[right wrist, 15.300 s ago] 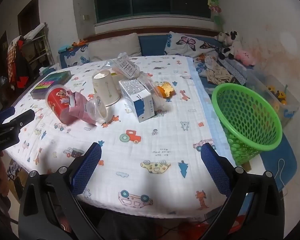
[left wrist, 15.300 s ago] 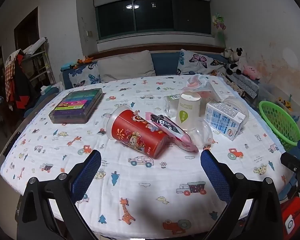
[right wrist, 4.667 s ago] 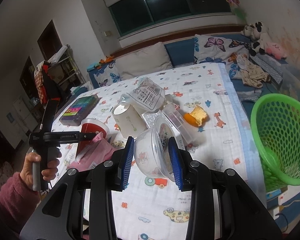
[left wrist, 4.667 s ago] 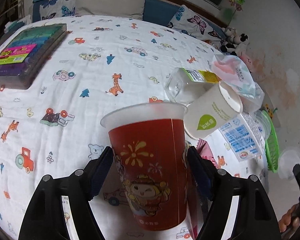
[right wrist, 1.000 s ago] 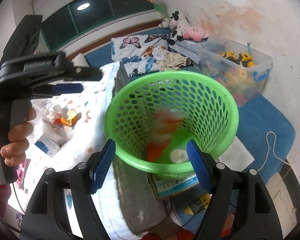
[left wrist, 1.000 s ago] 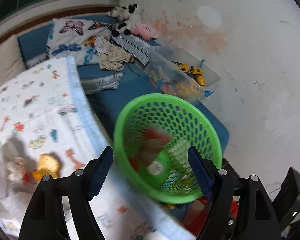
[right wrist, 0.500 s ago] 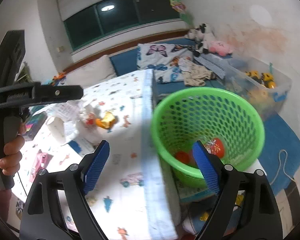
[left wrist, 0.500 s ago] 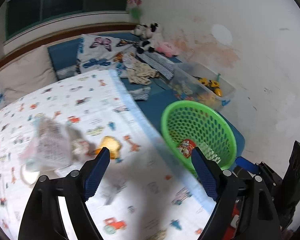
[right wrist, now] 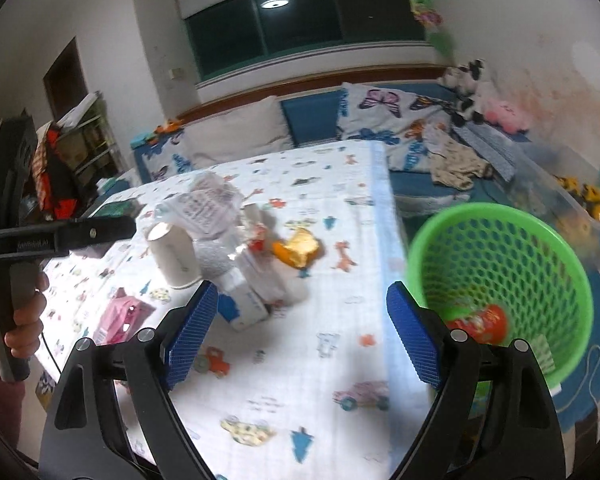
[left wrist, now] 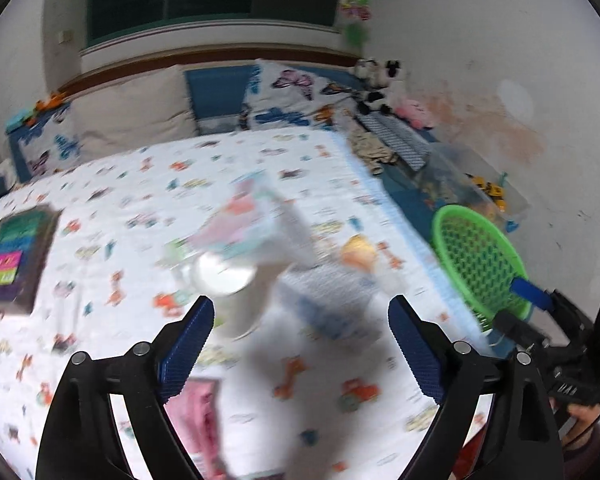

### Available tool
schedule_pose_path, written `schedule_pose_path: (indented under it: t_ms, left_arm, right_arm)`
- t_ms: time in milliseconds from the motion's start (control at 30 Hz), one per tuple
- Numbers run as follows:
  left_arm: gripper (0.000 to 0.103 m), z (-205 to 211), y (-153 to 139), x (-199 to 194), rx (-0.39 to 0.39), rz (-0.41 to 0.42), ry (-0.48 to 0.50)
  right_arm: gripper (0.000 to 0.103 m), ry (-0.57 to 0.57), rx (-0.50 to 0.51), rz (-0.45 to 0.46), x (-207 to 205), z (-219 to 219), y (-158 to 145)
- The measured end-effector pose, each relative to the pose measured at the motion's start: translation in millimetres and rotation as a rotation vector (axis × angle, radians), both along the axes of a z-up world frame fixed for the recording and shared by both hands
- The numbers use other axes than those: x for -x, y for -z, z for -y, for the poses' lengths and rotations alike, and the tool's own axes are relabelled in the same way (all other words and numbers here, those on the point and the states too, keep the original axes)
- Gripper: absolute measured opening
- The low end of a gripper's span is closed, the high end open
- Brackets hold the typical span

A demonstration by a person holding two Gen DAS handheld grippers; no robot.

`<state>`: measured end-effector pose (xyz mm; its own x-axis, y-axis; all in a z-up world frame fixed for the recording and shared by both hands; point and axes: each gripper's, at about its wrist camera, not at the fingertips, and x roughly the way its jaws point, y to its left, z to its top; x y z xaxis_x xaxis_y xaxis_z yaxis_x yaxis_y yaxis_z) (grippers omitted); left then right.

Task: Collect trash
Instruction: 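Grasp the pink Franzzi wrapper with the left tool while the right tool approaches the white plastic bag, then grasp the white printed plastic bag with the right tool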

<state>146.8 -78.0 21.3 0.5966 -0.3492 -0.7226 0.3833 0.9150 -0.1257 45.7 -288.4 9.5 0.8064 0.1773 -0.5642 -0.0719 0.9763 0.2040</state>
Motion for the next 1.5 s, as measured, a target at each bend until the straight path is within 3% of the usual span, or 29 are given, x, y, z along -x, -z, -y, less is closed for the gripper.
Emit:
schedule_pose_path:
  t_ms: [400, 667, 933, 1200, 1500]
  left_arm:
    - [0.095, -81.5, 54.6, 0.3, -0.048, -0.130, -0.141]
    - [0.095, -94.6, 97.7, 1.0, -0.091, -0.232, -0.165]
    - [0.094, -88.3, 122.0, 1.3, -0.136, -0.258, -0.139]
    - [0.059, -94.7, 119.6, 4.0, -0.140, -0.224, -0.142]
    - [0.043, -109.5, 113.5, 2.6, -0.084, -0.210, -0.143]
  right_arm:
    - [0.087, -0.079, -0.003, -0.003, -21.9, -27.4, -2.6]
    - [0.087, -0.111, 0.009, -0.011, -31.4, -40.9, -2.6]
    - [0.087, -0.166, 0.045, -0.026, -46.7, -59.9, -2.8]
    - [0.087, -0.240, 0.023, -0.041, -76.5, -78.9, -8.4]
    - [0.083, -0.289, -0.027, -0.072, -123.8, -104.6, -12.7]
